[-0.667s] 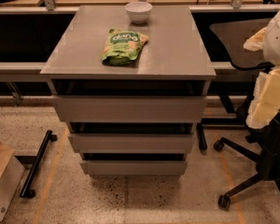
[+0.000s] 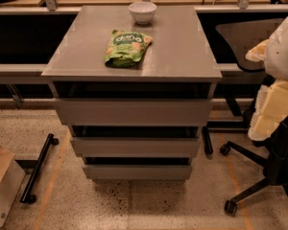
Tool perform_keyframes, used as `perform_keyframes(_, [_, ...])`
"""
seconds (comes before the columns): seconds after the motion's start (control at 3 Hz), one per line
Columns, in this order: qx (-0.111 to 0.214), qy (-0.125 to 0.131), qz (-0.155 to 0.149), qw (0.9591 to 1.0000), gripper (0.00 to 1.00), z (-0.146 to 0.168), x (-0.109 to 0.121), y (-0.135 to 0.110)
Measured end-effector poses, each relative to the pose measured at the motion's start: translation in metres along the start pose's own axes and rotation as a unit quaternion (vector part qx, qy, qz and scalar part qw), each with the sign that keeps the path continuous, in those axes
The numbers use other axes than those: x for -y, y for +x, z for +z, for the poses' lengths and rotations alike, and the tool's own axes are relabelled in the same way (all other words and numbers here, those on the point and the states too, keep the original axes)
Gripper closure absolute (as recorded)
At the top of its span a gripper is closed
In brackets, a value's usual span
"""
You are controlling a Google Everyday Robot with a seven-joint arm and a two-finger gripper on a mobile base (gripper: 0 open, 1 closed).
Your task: Open middle drawer
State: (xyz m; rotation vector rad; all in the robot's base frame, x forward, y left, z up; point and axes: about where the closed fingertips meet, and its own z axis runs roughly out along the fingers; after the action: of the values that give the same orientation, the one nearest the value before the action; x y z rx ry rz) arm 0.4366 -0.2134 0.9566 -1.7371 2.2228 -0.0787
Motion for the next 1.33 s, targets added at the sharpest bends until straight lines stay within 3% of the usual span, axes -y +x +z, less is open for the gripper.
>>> perform_keyframes(0.67, [0.040,-0.033,0.013,0.9986,0.00,0.099,-0.010,0.014])
perform_keyframes(1.0, [0.063,-0.060,0.022,0.9960,0.00,0.162,0.002,0.007])
perform_keyframes(1.33, [0.065,-0.069,0.025,0.9952,0.00,0.176,0.002,0.009])
